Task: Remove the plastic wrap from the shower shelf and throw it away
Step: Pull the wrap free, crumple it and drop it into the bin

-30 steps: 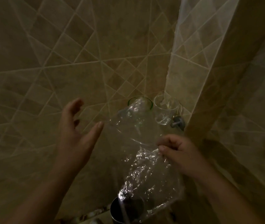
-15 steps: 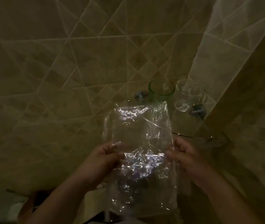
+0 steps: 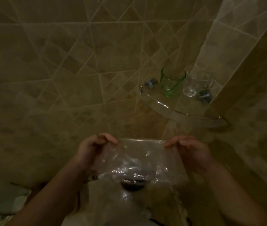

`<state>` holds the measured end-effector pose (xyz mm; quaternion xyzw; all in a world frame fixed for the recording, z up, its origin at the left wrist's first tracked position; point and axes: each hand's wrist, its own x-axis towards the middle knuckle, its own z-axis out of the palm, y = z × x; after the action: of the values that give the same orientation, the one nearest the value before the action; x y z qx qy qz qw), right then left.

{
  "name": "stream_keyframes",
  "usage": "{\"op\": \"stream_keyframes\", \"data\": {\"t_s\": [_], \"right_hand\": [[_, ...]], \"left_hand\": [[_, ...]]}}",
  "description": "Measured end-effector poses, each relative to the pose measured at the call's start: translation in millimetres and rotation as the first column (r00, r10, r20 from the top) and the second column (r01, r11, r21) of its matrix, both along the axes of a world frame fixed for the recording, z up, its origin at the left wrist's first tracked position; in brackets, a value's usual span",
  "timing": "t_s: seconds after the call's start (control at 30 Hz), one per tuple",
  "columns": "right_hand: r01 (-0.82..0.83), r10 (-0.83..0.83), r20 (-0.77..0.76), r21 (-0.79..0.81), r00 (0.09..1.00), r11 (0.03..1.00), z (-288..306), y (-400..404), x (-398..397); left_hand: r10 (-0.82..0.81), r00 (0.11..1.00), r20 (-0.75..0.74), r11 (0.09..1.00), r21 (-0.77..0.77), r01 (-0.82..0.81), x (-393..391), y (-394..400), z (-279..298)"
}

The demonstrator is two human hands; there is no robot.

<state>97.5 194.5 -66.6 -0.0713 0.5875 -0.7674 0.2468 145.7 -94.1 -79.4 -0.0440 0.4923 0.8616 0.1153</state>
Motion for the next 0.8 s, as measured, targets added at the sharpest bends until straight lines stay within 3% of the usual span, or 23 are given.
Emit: {"op": "stream_keyframes", "data": {"t_s": [0.07, 0.13, 0.23, 0.33, 0.37, 0.47, 0.53, 0.67, 0.8], "right_hand": [[-0.034, 0.046, -0.049, 0.219, 0.998, 0.975, -7, -5, 11], [-0.085, 0.132, -0.094, 0.391, 0.987, 0.916, -15, -11, 23], [0.062, -0.002, -0.121, 0.491, 0.993, 0.869, -35, -22, 37], [0.301, -0.307, -0.071, 0.495, 0.949, 0.815, -66, -37, 47], [0.346, -0.386, -0.019, 0.484, 0.923, 0.804, -78, -43, 51], [0.410, -0.512, 0.103, 0.476, 0.853, 0.778, -107, -59, 62], [0.414, -0.534, 0.177, 0.451, 0.827, 0.791, -125, -67, 69], [0.363, -0.518, 0.289, 0.452, 0.805, 0.815, -167, -64, 72], [0.177, -0.416, 0.394, 0.516, 0.819, 0.838, -218, -53, 65]], "left_hand": [[-0.006, 0.998, 0.065, 0.999, -0.052, 0.010, 11, -11, -10], [-0.038, 0.999, 0.037, 0.983, -0.178, 0.044, 18, -22, -23], [0.058, 0.992, 0.115, 0.971, -0.236, -0.029, 18, -28, -46], [0.354, 0.877, 0.325, 0.913, -0.321, -0.250, 27, -22, -71], [0.365, 0.859, 0.360, 0.910, -0.333, -0.247, 36, -15, -81], [0.058, 0.869, 0.491, 0.992, -0.126, 0.006, 65, 22, -93], [-0.050, 0.828, 0.558, 0.997, -0.023, 0.075, 71, 46, -108], [0.114, 0.737, 0.667, 0.993, -0.049, -0.109, 60, 64, -146], [0.177, 0.698, 0.694, 0.984, -0.133, -0.117, 47, 60, -200]]}}
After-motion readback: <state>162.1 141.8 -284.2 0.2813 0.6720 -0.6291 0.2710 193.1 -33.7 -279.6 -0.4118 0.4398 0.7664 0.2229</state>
